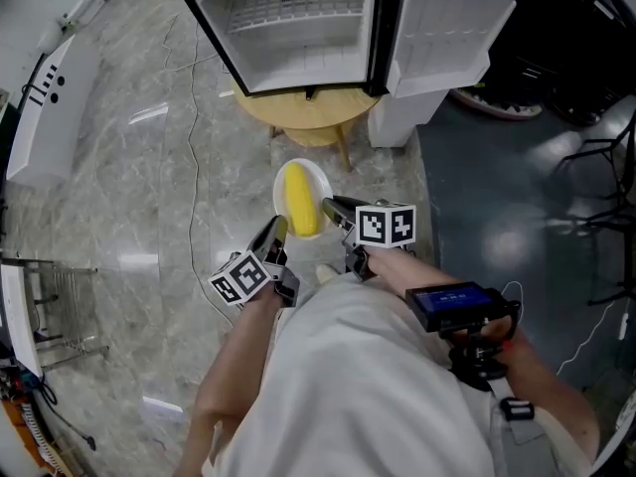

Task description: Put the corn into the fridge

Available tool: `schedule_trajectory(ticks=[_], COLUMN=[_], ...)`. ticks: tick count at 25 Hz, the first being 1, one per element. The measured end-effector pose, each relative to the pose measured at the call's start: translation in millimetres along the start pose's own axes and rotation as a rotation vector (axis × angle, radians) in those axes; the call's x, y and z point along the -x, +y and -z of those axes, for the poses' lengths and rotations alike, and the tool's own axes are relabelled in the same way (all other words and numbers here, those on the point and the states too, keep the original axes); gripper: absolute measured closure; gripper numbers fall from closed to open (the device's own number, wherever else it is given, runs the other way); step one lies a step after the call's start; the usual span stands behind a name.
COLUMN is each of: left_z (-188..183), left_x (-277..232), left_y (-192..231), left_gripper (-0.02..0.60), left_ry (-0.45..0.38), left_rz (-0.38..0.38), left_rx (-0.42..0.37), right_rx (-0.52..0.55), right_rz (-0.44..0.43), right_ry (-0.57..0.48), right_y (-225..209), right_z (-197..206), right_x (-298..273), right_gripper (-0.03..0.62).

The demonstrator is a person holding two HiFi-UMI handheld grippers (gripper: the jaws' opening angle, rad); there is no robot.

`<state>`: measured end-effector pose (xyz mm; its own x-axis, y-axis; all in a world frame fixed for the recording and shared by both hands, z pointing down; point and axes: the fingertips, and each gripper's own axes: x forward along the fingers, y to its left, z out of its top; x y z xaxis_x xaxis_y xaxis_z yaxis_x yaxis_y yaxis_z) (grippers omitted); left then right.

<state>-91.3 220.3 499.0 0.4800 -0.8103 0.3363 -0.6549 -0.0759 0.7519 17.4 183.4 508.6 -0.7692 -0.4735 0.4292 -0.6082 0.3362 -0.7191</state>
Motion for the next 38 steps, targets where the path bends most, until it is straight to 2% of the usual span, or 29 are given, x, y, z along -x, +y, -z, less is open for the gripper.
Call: schedule_trajectory(ticks=[6, 16, 34, 38], left_z=[-7.1, -18.3, -26.0, -35.7], left_x=[1.4, -7.0, -95.6, -116.7], left_y=[-4.7, -3.9, -20.6, -28.3], left_gripper=[0.535, 0.535, 0.535, 0.535], left_ry=[-0.010, -0.023, -0.030, -0.048], left_rz=[0.016, -0.006, -0.090, -0.093], left_rx=[-0.015, -0.013, 0.028, 0.029], right_rx=[0.014, 0.022, 0.035, 0.035], right_rz=[0.000, -0.019, -0.045, -0.075], right_ry=[-0.007, 0.013, 0.070, 0.080], right_y=[6.2, 5.5, -57.1, -67.0], right_z=[-5.0, -18.9, -95.0, -114.4], right_x=[0.8, -8.4, -13.9, -20.4], right_gripper=[0.539, 0.539, 0.539, 0.539])
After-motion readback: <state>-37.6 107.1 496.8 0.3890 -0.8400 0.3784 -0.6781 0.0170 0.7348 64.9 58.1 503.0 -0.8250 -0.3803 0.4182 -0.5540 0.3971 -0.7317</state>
